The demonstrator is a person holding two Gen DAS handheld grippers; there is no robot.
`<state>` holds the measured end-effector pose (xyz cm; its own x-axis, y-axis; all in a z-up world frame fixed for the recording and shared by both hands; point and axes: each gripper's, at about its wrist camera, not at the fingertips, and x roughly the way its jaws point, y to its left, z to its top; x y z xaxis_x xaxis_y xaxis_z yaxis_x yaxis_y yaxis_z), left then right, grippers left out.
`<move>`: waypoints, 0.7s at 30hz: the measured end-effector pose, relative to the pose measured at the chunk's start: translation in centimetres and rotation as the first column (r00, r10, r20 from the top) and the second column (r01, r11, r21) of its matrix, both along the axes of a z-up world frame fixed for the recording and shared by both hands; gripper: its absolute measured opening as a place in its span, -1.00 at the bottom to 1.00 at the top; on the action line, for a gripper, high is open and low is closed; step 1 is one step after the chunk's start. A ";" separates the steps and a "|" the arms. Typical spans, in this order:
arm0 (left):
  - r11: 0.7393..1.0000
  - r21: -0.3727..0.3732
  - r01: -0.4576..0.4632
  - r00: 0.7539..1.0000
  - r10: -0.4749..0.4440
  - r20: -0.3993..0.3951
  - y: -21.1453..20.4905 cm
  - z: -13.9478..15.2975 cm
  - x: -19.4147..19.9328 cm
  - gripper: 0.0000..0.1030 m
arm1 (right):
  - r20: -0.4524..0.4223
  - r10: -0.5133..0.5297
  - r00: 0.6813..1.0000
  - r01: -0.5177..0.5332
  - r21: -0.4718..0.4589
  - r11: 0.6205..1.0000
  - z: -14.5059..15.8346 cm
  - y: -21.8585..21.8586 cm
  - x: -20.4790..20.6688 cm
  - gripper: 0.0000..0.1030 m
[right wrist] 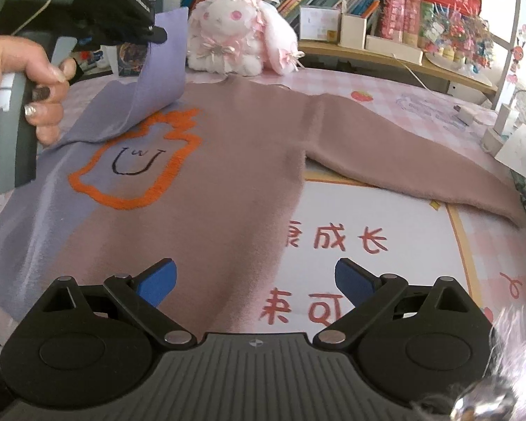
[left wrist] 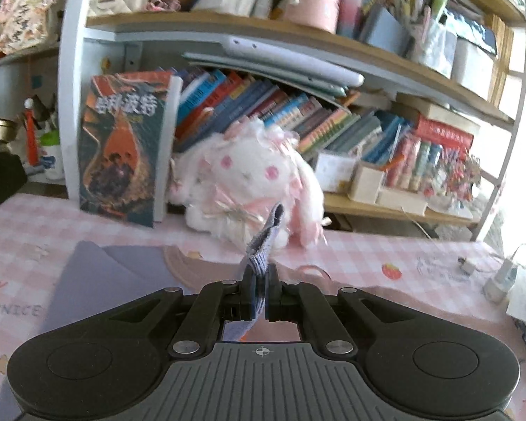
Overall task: Fold clothes
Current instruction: 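Lift the lavender sleeve with the left tool and lay it across the chest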
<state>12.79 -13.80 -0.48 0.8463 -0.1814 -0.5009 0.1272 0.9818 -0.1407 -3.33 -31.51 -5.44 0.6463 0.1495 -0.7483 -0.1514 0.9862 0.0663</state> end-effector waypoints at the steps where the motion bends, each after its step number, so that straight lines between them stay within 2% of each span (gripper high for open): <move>1: 1.000 0.004 0.006 1.000 -0.006 -0.005 -0.4 -0.2 0.1 -0.95 | -0.002 -0.002 1.000 0.002 -0.001 1.000 0.0 -0.1 0.0 0.89; 5: 0.999 0.032 0.025 0.999 -0.025 -0.020 -2.1 -1.4 0.7 -0.94 | -0.006 -0.012 1.000 0.012 -0.009 1.000 -0.1 -0.5 -0.1 0.89; 10: 0.999 0.047 0.025 0.999 -0.027 0.027 -4.1 -1.7 0.8 -0.94 | -0.012 -0.034 0.999 0.033 -0.018 0.999 -0.1 -1.1 -0.5 0.89; 13: 0.994 0.078 0.079 0.997 -0.078 -0.021 -5.7 -2.5 1.1 -0.92 | -0.022 -0.048 0.999 0.048 -0.019 0.999 -0.2 -1.5 -0.7 0.89; 15: 0.985 0.112 0.131 0.986 -0.118 -0.120 -6.9 -3.8 1.7 -0.73 | -0.027 -0.058 0.998 0.057 -0.018 0.998 -0.2 -1.7 -0.8 0.89; 17: 0.977 0.109 0.182 0.968 -0.159 -0.192 -7.4 -4.7 1.9 -0.66 | -0.030 -0.065 0.997 0.065 -0.017 0.998 -0.3 -1.9 -0.8 0.89; 19: 0.971 0.078 0.226 0.956 -0.205 -0.211 -7.2 -4.6 1.2 -0.47 | -0.031 -0.066 0.997 0.066 -0.015 0.998 -0.3 -2.0 -0.7 0.89; 21: 0.965 0.070 0.251 0.956 -0.236 -0.176 -6.1 -3.8 -0.2 -0.30 | -0.032 -0.060 0.998 0.060 -0.008 0.998 -0.3 -1.9 -0.6 0.89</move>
<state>12.55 -19.94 -4.29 0.6862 -0.3187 -0.6539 0.3463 0.9336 -0.0917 -3.93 -33.38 -5.72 0.6298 0.1058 -0.7695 -0.0902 0.9939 0.0628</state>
